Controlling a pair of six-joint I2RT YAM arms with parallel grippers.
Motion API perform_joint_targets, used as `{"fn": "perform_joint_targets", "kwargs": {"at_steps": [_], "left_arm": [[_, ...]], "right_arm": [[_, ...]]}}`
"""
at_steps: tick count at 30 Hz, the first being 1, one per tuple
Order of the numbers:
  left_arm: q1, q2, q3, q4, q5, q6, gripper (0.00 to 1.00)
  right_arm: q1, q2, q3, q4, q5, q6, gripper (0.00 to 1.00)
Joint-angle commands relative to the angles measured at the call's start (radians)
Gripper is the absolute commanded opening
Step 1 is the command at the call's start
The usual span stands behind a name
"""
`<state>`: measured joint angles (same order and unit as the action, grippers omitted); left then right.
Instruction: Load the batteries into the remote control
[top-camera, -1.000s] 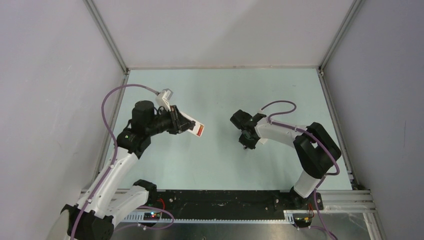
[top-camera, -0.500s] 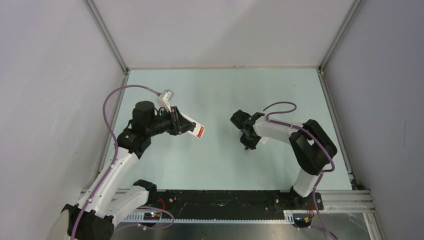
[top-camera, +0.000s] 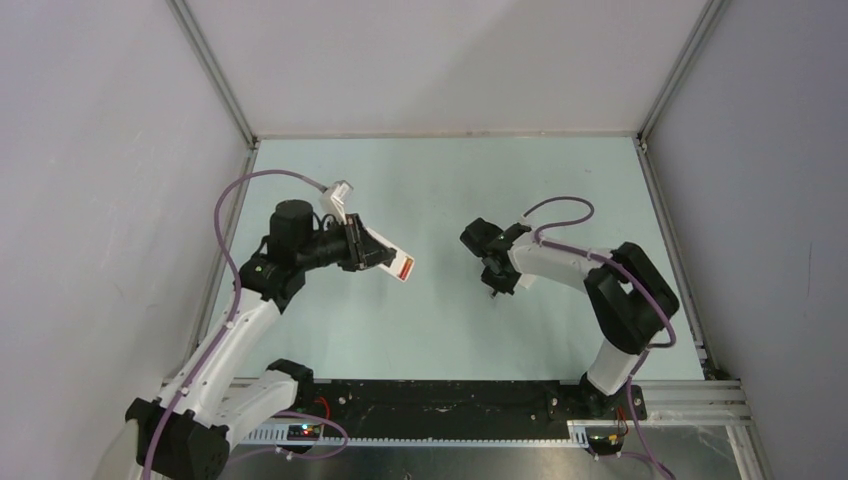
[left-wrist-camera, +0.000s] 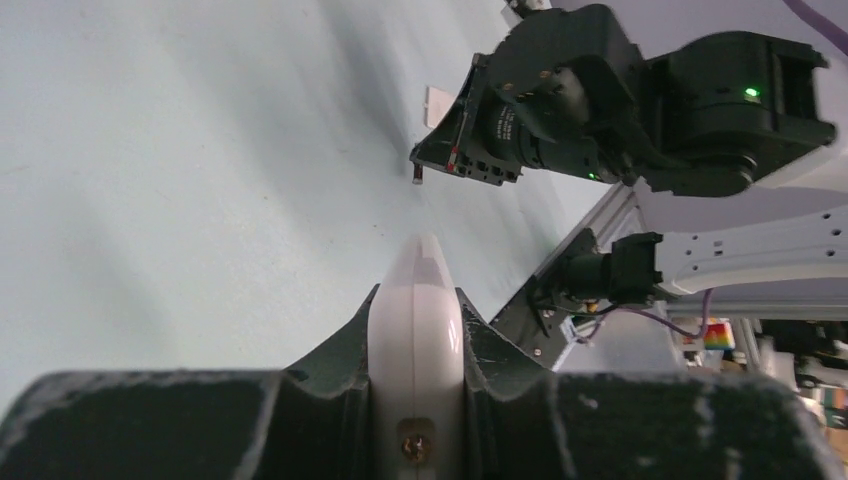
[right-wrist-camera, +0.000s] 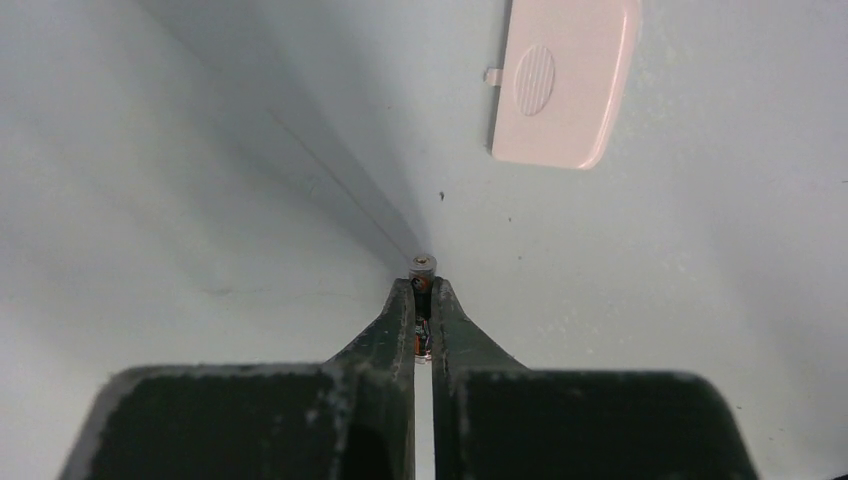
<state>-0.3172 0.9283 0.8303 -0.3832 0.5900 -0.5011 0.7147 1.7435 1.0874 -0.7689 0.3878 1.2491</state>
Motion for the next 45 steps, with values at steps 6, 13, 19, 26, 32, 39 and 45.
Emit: {"fn": "perform_joint_targets", "kwargs": {"at_steps": [6,13,19,26,32,39,45], "left_arm": [[0.002,0.062,-0.067,0.438,0.198,-0.291,0.0],[-0.048,0.165,-0.046,0.66,0.14,-0.406,0.0],[-0.149,0.285,-0.006,0.852,0.07,-0.528,0.0],[-0.189,0.34,0.088,0.982,0.009,-0.671,0.0],[-0.195,0.347,0.131,0.992,-0.043,-0.776,0.0],[-0.195,0.343,0.111,0.993,-0.06,-0.872,0.0],[-0.194,0.331,0.105,0.994,-0.061,-0.886,0.0]], "right_arm": [[0.082,-0.398,0.007,-0.017,0.258,-0.123,0.0],[0.09,-0.682,0.008,0.03,0.303,-0.311,0.0],[0.119,-0.776,0.069,0.121,0.253,-0.486,0.0],[0.227,-0.687,0.342,0.094,0.279,-0.677,0.0],[0.263,-0.528,0.562,0.032,0.316,-0.729,0.0],[0.299,-0.408,0.71,-0.031,0.346,-0.737,0.0],[0.317,-0.365,0.724,-0.055,0.357,-0.704,0.0]]}}
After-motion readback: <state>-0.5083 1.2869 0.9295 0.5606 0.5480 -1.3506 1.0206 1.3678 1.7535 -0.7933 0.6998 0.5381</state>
